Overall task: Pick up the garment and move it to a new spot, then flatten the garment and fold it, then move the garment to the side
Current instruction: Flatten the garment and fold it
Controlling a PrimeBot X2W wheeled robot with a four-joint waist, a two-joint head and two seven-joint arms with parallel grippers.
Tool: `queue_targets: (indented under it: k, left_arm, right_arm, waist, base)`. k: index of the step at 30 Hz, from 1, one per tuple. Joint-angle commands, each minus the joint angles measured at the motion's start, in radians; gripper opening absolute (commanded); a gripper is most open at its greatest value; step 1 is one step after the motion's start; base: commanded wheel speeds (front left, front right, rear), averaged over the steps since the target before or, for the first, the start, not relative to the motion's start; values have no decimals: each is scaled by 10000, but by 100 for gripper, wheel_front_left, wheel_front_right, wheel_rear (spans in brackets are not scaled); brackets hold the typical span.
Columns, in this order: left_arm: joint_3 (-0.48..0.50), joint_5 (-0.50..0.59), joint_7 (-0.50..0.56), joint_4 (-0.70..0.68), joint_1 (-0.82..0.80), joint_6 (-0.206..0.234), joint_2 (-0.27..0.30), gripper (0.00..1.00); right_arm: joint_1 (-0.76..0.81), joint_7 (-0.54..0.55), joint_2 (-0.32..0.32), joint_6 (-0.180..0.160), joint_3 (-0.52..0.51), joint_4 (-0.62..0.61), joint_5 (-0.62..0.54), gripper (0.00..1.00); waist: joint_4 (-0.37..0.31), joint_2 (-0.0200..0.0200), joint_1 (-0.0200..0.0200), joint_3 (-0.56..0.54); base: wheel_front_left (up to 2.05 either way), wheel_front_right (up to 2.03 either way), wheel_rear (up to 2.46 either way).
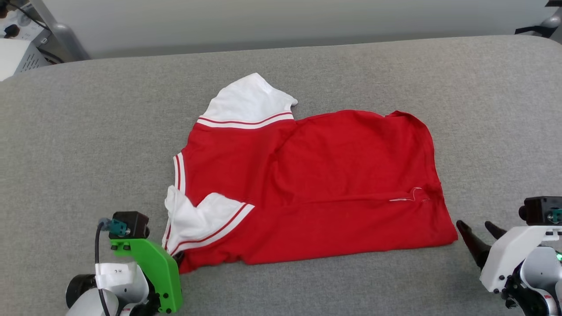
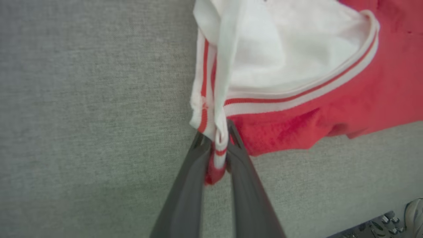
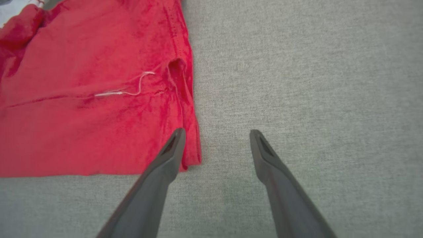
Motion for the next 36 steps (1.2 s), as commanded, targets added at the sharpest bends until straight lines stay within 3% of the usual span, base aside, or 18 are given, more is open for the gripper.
queue_targets:
  k: [1, 14, 15, 16, 17, 27, 36]
  left_arm:
    - [24, 169, -93, -306, 80, 146, 100, 0]
    - [-65, 626, -162, -1688, 24, 628, 180, 0]
    - [-54, 643, -201, -1691, 20, 671, 154, 0]
    - [-54, 656, -231, -1691, 23, 691, 141, 0]
    - [-54, 665, -263, -1693, 33, 710, 128, 0]
    - [101, 878, -573, -1929, 340, 984, 317, 0]
    - [297, 670, -187, -2646, 1579, 1453, 760, 0]
  right_arm:
    - [24, 341, -68, -80, 106, 16, 168, 100]
    - [-676, 2118, -284, -80, 1635, 1018, 737, 100]
    - [-662, 2294, -254, -80, 1788, 1118, 898, 71]
    - [-647, 2427, -253, -80, 1916, 1168, 1009, 31]
    - [-633, 2543, -262, -80, 2023, 1199, 1140, 0]
    - [-730, 2245, -699, -80, 1940, 350, 1370, 0]
    - [250, 2637, -778, -80, 1912, -916, 1224, 0]
  waist:
    - [130, 0, 0, -3]
    - [487, 0, 0, 661]
    - [503, 0, 0, 698]
    - [508, 0, 0, 717]
    - [508, 0, 0, 739]
    - [411, 0, 0, 99]
    - [371, 0, 0, -1044]
  base:
    - [0, 0, 0]
    - [0, 0, 0]
    - [0, 0, 0]
    - [0, 0, 0]
    - [0, 0, 0]
    - [0, 0, 0]
    - [0, 0, 0]
